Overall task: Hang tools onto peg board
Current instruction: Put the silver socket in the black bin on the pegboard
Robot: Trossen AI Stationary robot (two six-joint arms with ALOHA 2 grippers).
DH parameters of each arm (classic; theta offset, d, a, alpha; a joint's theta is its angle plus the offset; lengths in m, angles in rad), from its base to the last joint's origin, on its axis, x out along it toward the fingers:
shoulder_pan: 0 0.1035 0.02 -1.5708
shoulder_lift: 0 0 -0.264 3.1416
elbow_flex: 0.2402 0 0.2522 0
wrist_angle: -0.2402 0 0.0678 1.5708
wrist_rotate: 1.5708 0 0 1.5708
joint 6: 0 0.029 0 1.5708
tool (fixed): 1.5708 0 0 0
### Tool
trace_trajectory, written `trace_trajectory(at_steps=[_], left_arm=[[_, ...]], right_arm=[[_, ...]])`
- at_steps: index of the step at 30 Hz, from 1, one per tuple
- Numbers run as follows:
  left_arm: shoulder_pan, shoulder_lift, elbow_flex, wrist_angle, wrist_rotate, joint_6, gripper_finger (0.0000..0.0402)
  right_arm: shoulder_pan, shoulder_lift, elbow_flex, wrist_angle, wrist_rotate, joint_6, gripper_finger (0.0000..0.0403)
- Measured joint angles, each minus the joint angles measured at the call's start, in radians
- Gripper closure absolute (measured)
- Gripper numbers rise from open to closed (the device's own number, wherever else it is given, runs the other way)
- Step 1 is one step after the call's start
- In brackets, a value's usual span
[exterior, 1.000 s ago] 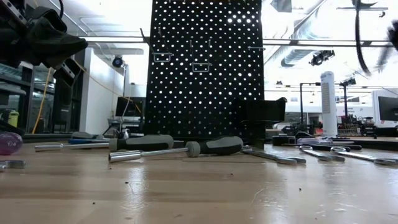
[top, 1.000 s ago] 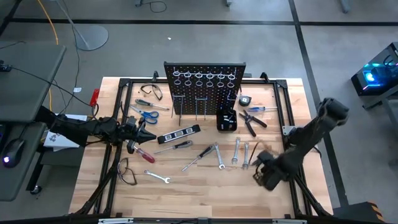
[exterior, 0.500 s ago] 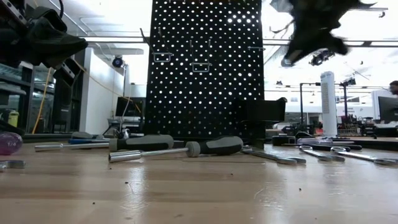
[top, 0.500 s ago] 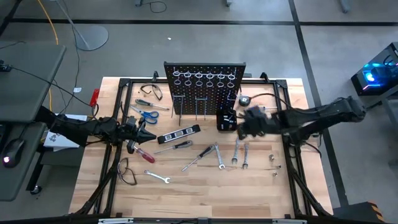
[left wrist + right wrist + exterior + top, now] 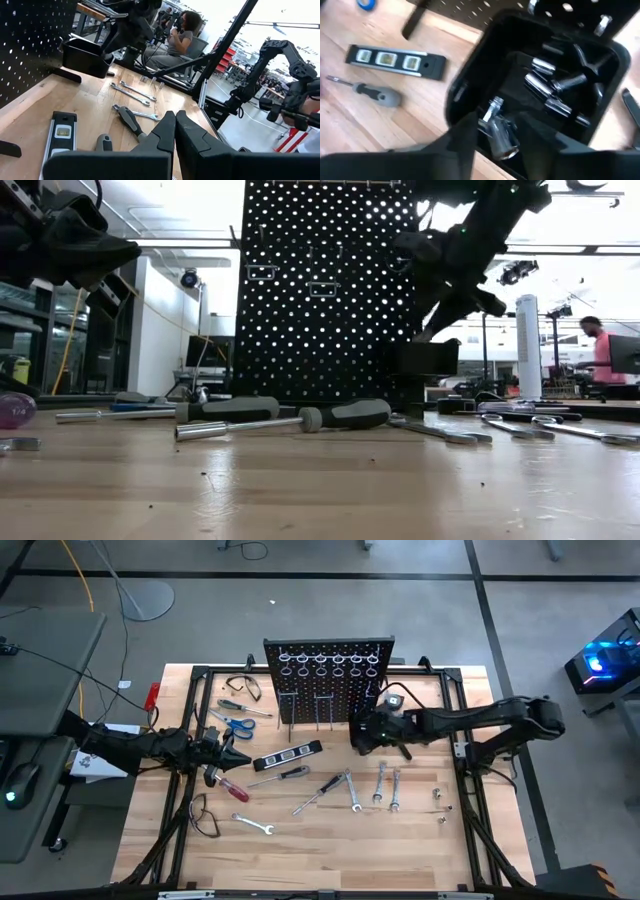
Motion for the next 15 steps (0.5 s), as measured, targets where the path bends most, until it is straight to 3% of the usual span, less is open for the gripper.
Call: trace_trajectory(at_steps=[6, 11, 15], left_arm=[[0.0, 0.0, 0.0, 0.0, 0.0, 0.0, 0.0402], [0.0, 0.0, 0.0, 0.0, 0.0, 0.0, 0.0401], [0.0, 0.0, 0.0, 0.0, 0.0, 0.0, 0.0402]], right_arm=[[-0.002, -0.021, 0.019, -0.053, 0.012, -0.043, 0.0194], [0.039, -0.028, 0.049, -0.191, -0.067, -0.054, 0.0187], [0.169, -0.032, 0.051, -0.464, -0.108, 0.016, 0.0187]])
